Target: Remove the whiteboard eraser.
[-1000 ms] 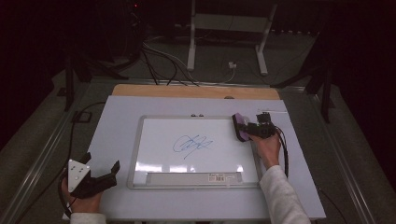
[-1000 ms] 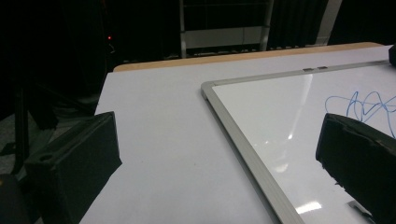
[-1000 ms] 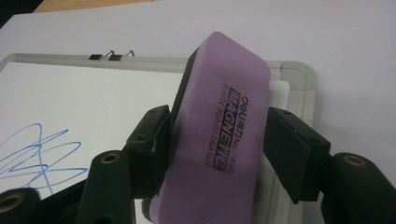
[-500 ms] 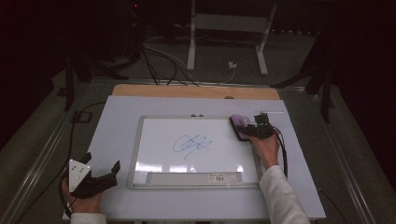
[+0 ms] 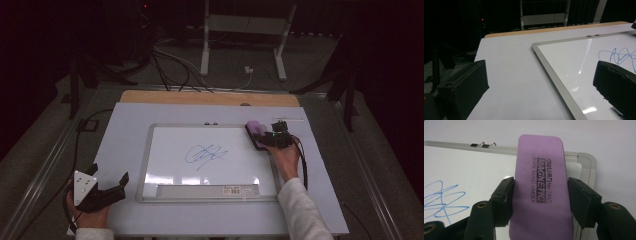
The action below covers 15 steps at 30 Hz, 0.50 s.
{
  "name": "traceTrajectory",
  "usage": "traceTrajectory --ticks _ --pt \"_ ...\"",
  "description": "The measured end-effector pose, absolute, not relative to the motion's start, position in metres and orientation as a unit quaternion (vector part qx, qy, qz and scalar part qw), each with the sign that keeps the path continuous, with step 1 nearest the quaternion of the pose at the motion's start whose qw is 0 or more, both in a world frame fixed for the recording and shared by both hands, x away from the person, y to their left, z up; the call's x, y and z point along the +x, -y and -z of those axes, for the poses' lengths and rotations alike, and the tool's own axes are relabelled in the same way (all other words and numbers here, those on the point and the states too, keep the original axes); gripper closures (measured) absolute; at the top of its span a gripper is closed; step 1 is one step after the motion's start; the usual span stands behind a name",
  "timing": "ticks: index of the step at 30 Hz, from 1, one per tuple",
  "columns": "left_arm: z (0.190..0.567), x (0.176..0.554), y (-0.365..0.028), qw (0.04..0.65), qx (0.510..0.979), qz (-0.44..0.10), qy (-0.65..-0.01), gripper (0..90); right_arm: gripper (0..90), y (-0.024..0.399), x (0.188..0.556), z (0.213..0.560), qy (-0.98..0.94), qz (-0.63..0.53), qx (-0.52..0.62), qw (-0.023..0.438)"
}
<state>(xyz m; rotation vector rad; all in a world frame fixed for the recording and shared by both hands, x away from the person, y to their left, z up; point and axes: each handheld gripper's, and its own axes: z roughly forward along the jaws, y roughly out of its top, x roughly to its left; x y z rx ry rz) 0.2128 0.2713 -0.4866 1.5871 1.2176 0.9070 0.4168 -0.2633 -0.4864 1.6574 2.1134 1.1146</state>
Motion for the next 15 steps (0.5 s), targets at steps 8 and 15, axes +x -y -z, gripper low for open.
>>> traceTrajectory --ticks 8,15 --pt "0.487 0.213 -0.271 0.455 0.643 -0.368 -0.494 0.5 40.6 0.257 0.414 0.483 -0.733 -0.382 0.551 0.117" --pt "0.487 0.212 -0.272 0.455 0.643 -0.368 -0.495 0.5 40.6 0.248 0.41 0.476 -0.739 -0.389 0.537 0.119"
